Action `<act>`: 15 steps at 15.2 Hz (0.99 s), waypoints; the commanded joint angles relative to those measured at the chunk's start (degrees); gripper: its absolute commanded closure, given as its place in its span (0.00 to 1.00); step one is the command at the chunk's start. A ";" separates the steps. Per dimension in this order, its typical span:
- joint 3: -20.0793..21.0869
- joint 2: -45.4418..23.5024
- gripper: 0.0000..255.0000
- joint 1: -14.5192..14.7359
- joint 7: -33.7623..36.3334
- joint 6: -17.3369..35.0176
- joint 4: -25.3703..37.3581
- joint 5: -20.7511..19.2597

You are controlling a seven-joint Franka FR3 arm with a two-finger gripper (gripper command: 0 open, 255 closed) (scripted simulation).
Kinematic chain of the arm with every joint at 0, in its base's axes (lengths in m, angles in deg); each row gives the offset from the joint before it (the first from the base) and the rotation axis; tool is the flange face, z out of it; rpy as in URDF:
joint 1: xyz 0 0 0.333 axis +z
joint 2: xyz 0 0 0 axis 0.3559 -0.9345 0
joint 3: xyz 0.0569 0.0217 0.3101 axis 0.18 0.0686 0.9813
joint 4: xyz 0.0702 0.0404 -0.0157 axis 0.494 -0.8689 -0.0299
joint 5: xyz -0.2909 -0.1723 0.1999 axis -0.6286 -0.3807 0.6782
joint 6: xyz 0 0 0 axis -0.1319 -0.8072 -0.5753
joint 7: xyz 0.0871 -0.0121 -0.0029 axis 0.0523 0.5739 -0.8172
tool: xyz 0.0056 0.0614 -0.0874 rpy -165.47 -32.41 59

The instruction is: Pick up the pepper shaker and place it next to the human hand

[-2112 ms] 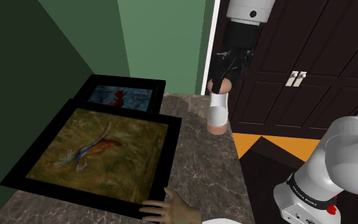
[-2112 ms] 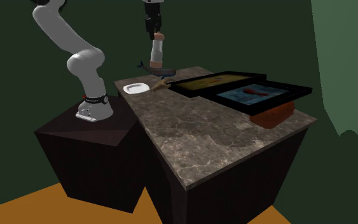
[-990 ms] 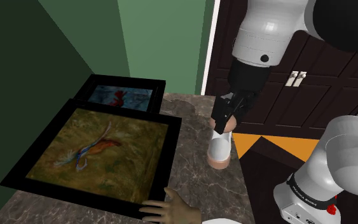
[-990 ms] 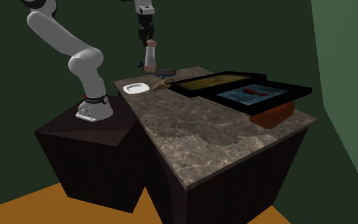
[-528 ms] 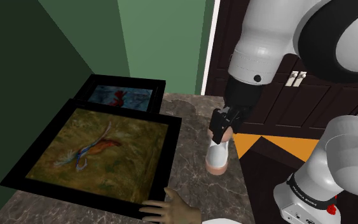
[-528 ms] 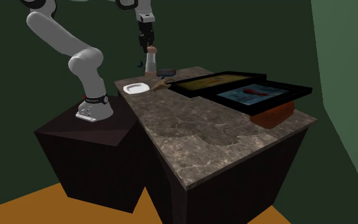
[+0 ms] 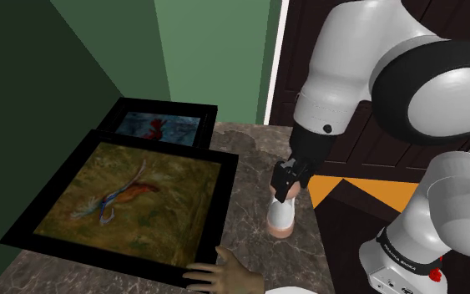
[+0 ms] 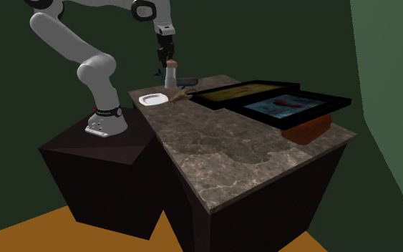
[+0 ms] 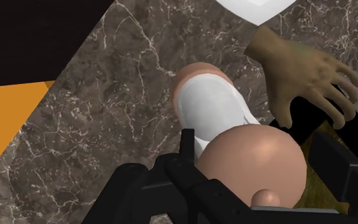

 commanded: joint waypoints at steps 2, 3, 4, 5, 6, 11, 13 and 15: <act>0.67 -0.64 1.00 0.18 -0.34 2.60 -1.94 0.66; 0.89 -0.85 1.00 0.25 -0.45 3.44 -2.58 0.88; 1.12 -1.09 1.00 0.32 -0.56 4.29 -3.20 1.11; 1.35 -1.34 1.00 0.39 -0.67 5.15 -3.81 1.34; 1.58 -1.62 1.00 0.45 -0.79 6.02 -4.41 1.58; 2.78 -3.34 1.00 0.79 -1.37 10.53 -7.24 2.82; 3.28 -4.20 1.00 0.91 -1.62 12.42 -8.29 3.34; 3.79 -5.17 1.00 1.03 -1.87 14.36 -9.28 3.86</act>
